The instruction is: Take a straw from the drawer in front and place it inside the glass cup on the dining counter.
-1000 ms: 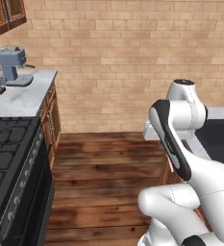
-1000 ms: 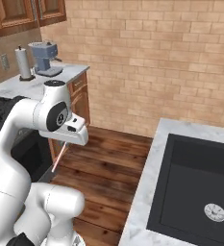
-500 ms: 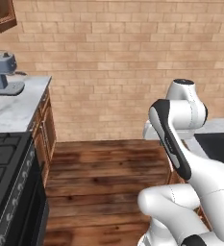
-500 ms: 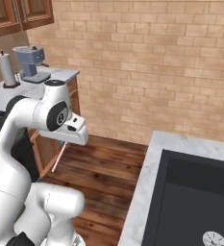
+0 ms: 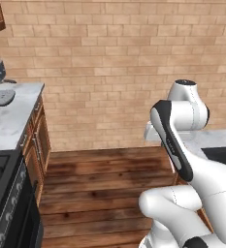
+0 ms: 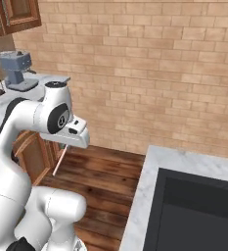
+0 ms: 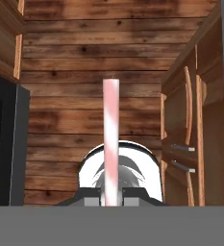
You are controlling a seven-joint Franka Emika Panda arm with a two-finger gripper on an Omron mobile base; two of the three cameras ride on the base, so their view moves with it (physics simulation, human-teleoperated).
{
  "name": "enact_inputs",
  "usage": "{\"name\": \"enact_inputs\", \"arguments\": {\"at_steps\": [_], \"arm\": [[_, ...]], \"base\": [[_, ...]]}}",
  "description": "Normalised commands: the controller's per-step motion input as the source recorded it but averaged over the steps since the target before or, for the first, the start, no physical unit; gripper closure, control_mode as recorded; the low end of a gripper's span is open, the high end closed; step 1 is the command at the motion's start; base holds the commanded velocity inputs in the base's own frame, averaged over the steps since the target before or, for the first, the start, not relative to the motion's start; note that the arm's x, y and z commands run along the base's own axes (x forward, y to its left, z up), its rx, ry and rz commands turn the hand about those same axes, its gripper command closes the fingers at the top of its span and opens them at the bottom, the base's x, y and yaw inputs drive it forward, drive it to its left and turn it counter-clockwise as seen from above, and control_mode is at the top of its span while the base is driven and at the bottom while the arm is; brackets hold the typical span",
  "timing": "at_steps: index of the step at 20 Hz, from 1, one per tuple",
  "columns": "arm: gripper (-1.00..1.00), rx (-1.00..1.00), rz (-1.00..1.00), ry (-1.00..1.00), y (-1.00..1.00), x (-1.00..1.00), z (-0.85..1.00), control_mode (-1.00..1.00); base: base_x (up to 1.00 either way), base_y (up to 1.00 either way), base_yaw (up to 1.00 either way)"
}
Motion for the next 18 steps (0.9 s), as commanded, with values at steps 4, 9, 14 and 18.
{"name": "enact_inputs", "arguments": {"at_steps": [4,9,14,18], "arm": [[1.00,0.00,0.00,0.00,0.00,0.00,0.00,1.00],[1.00,0.00,0.00,0.00,0.00,0.00,0.00,1.00],[1.00,0.00,0.00,0.00,0.00,0.00,0.00,1.00],[1.00,0.00,0.00,0.00,0.00,0.00,0.00,1.00]], "base": [[0.57,0.20,-0.09],[0.57,0.26,-0.10],[0.59,0.34,-0.11],[0.57,0.36,-0.12]]}}
